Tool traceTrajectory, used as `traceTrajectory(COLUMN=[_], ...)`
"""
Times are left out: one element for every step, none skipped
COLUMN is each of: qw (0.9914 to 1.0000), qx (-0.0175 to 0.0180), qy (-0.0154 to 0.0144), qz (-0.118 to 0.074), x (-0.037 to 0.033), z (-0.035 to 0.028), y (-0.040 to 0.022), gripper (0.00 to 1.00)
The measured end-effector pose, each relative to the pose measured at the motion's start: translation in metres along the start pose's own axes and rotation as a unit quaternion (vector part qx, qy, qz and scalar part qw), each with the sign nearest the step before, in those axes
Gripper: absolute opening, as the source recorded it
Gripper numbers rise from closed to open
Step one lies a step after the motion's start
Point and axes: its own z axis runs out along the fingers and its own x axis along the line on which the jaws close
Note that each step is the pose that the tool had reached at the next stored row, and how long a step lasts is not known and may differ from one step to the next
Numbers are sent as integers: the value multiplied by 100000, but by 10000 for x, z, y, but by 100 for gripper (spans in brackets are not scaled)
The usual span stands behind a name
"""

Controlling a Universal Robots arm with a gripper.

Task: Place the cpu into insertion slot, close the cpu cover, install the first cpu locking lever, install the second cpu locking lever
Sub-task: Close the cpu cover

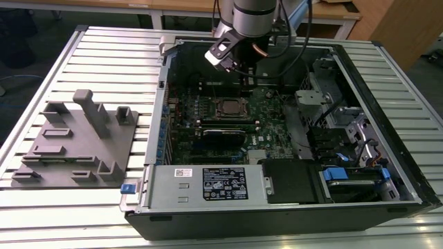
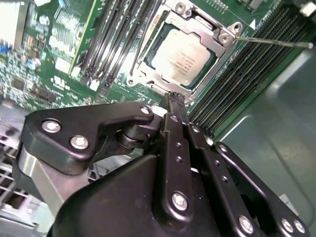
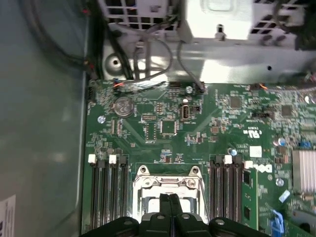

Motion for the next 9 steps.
traceTrajectory(qw=[99995, 99983, 99964, 99938, 99902, 99858, 99806, 99742, 99676], qx=[-24, -41, -57, -75, -95, -117, -133, -150, -168], qy=[64, 115, 163, 216, 273, 332, 386, 441, 493], qz=[-952, -1816, -2666, -3525, -4424, -5315, -6216, -7162, -8023], x=[0, 0, 0, 0, 0, 0, 0, 0, 0], z=[2, 3, 4, 5, 7, 9, 11, 12, 13], y=[0, 0, 0, 0, 0, -1, -1, -1, -1], gripper=[10, 10, 10, 10, 10, 10, 10, 10, 10])
